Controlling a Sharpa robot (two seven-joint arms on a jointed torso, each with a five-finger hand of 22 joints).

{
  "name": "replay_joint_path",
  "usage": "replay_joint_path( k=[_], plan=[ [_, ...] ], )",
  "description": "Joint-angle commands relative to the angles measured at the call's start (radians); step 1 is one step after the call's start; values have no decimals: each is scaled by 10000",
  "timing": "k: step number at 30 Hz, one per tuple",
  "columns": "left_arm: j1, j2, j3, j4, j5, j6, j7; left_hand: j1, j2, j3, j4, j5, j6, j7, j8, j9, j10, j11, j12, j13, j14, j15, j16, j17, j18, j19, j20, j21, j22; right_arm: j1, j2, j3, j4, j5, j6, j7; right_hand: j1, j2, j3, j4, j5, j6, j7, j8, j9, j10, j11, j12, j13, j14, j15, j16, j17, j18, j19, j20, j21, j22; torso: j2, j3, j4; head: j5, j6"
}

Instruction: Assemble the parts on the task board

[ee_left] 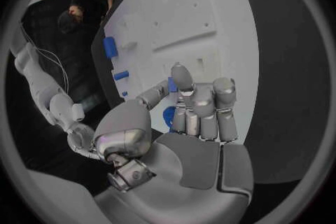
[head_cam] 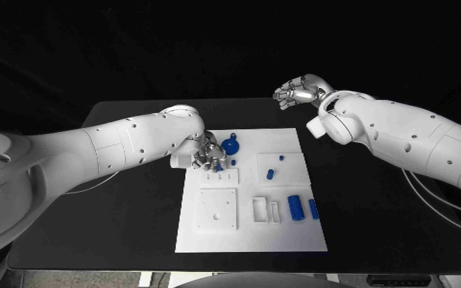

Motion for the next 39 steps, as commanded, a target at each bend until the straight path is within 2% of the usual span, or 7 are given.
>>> replay_joint_path(
  k=[1, 11, 19, 25, 36, 38, 39],
  plan=[
    [-36, -60, -16, 40, -108, 58, 186, 773, 561, 1069, -1036, 206, 104, -18, -72, 164, 18, -74, 10, 20, 89, -187, 45, -3, 114, 64, -1112, 68, -3, -3, -11, 2, 10, 7, 140, 61, -76, 2, -56, -3, 47, -76, 249, -62, -17, -8, 42, 11, -16, -49, 49, 3, -12, 142, -71, -23, -56, -17, 0, -3, -2, -3, -11],
    [-30, -267, 0, 311, 192, 433, 202, 875, 483, 1073, -1081, 336, 184, -29, -146, 138, 66, -83, -16, 35, 116, -193, 60, 2, 107, 74, -1100, 67, -10, -19, -40, 2, 5, 7, 142, 58, -78, 6, -60, -1, 48, -78, 250, -62, -20, -8, 43, 14, -24, -51, 50, 7, -19, 142, -71, -22, -57, -18, 4, -3, 3, -22, -23],
    [-7, -436, 76, 597, 301, 691, 198, 921, 455, 1074, -1097, 373, 219, -32, -184, 124, 84, -87, -34, 38, 124, -196, 63, 3, 103, 74, -1093, 64, -14, -33, -46, 2, 3, 7, 154, 56, -77, 8, -63, -1, 50, -80, 250, -61, -23, -9, 43, 17, -32, -52, 50, 11, -25, 142, -71, -22, -58, -18, -3, -4, 17, -25, -35],
    [16, -422, 79, 587, 436, 1176, 107, 934, 447, 1071, -1104, 378, 231, -33, -198, 119, 91, -88, -40, 39, 127, -197, 65, 3, 101, 75, -1091, 64, -15, -49, -46, 1, -3, 7, 158, 55, -77, 9, -64, -1, 51, -81, 251, -61, -24, -9, 43, 18, -36, -52, 50, 13, -29, 142, -72, -22, -58, -19, -1, -4, 8, -25, -34],
    [20, -333, 74, 471, 494, 1275, -71, 927, 471, 1027, -1036, 307, 242, -20, -266, 111, 88, -75, -85, 35, 103, -187, 46, -1, 91, 62, -1080, 49, -23, -54, -53, 1, 4, 7, 161, 52, -75, 9, -68, -3, 53, -83, 251, -61, -28, -10, 42, 21, -45, -54, 50, 16, -36, 142, -73, -22, -60, -20, -1, -2, 12, -14, -41],
    [20, -299, 71, 445, 487, 1222, -125, 935, 472, 982, -1026, -15, 268, -23, -297, 118, 103, -81, -100, 40, 93, -173, 47, 5, 101, 57, -1087, 45, -25, -54, -53, 1, 0, 7, 158, 52, -75, 9, -68, -3, 54, -83, 251, -60, -28, -10, 42, 21, -46, -55, 50, 17, -37, 142, -73, -22, -60, -21, 2, 0, 11, -14, -47],
    [20, -284, 69, 436, 439, 1211, -131, 952, 485, 923, -1008, -822, 320, -27, -312, 131, 132, -71, -106, 46, 87, -169, 61, 19, 114, 49, -1096, 41, -27, -54, -51, 1, 1, 7, 158, 52, -75, 9, -68, -3, 54, -84, 251, -61, -28, -10, 42, 21, -46, -55, 50, 17, -38, 142, -74, -22, -60, -21, 2, 0, 11, -14, -47]
  ],
)
